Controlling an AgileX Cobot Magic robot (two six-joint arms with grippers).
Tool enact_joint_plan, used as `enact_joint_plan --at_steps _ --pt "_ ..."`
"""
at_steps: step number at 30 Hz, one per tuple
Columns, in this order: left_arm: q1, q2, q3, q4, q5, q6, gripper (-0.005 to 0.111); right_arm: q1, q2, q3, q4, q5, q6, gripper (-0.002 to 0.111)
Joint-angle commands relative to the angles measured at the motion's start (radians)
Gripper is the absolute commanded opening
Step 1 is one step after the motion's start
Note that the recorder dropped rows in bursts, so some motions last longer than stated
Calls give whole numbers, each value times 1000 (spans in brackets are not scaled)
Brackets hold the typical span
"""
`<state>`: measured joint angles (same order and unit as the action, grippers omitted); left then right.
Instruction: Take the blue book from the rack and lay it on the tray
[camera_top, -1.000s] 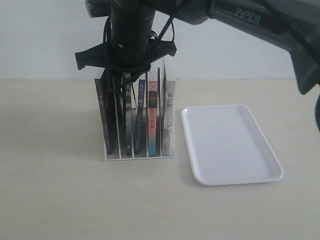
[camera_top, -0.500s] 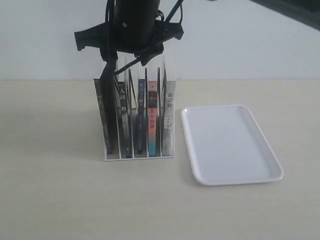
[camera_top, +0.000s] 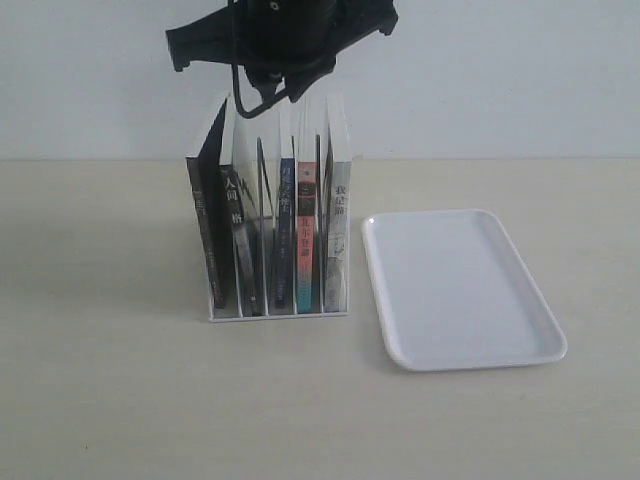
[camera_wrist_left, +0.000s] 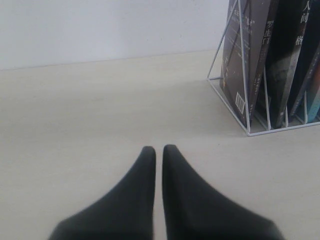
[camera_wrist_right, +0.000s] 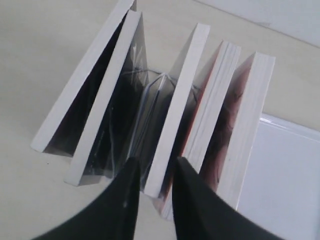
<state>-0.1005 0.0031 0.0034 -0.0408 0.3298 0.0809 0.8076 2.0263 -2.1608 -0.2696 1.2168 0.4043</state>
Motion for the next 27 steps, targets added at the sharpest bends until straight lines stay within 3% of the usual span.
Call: enact_joint_plan --at_steps 1,9,11,12,16,22,27 --pt "0 -3 -3 1 -15 -7 5 -1 -11 13 -56 4 -14 21" --pt "0 -3 -3 1 -15 -7 5 -12 -19 107 -63 4 -21 21" --pt "0 -3 -3 1 -15 -7 5 -12 -50 135 -61 4 -32 11" --pt "0 -3 -3 1 -15 -7 5 -12 -75 152 -66 4 -39 -1" --pt "0 -3 -3 1 -15 -7 5 -24 -121 196 -124 4 -61 0" --pt "0 -3 -3 1 -15 -7 5 -195 -121 292 217 -67 -172 0" --pt "0 -3 -3 1 -15 -7 5 -189 -139 292 240 -190 -173 0"
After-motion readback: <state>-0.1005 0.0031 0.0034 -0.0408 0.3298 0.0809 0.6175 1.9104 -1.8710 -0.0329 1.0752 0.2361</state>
